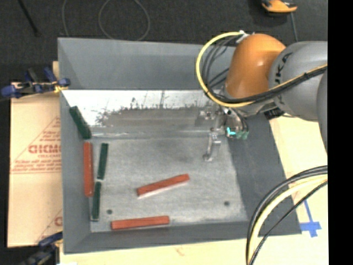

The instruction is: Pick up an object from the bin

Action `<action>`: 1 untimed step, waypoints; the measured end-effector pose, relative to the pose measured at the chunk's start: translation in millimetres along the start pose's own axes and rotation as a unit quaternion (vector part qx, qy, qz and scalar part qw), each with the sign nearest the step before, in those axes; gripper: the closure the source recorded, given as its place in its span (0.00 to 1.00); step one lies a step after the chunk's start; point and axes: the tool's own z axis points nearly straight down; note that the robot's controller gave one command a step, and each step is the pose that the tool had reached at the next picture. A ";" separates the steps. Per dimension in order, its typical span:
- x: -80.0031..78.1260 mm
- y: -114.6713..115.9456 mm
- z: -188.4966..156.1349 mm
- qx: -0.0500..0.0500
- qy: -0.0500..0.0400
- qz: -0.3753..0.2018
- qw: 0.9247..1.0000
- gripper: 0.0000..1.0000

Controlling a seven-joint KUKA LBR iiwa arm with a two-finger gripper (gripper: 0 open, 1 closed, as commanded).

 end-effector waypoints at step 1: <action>47.0 82.1 72.4 -0.001 0.000 -0.067 0.998 0.00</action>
Offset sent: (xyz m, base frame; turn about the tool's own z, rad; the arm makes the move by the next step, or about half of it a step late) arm -0.0455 0.0797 -0.0703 -0.1282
